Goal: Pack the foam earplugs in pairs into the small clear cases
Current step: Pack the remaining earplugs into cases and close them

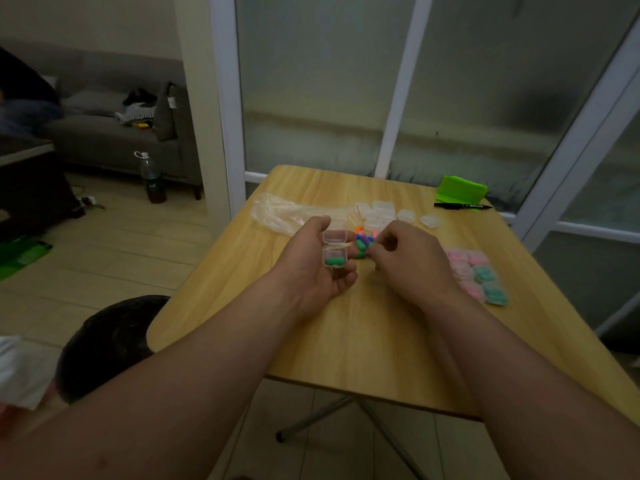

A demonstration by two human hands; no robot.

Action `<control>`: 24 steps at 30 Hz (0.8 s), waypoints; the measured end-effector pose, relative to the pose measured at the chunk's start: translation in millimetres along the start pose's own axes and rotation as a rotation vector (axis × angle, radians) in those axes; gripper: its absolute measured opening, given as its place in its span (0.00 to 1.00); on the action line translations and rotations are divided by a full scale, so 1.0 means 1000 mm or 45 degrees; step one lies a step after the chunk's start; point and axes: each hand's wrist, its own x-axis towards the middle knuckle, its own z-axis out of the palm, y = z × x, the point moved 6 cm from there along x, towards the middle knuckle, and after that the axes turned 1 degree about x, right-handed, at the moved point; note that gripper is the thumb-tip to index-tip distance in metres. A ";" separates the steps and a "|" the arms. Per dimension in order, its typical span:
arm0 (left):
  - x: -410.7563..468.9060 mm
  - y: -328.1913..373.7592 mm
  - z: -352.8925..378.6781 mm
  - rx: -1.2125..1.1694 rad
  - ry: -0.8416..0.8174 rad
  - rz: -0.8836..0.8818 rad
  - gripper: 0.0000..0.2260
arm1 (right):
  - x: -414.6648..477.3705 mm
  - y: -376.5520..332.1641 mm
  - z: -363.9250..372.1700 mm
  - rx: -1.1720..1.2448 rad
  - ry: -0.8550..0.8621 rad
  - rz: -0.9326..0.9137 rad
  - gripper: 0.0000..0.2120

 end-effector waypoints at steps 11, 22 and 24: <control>-0.003 -0.013 0.018 -0.027 -0.164 -0.070 0.24 | -0.022 -0.031 -0.030 0.209 0.010 -0.283 0.02; -0.004 -0.016 0.024 -0.019 -0.243 -0.061 0.25 | -0.028 -0.034 -0.018 0.042 -0.062 -0.332 0.09; -0.003 -0.016 0.023 -0.017 -0.244 -0.059 0.25 | -0.029 -0.034 -0.017 0.054 -0.076 -0.335 0.09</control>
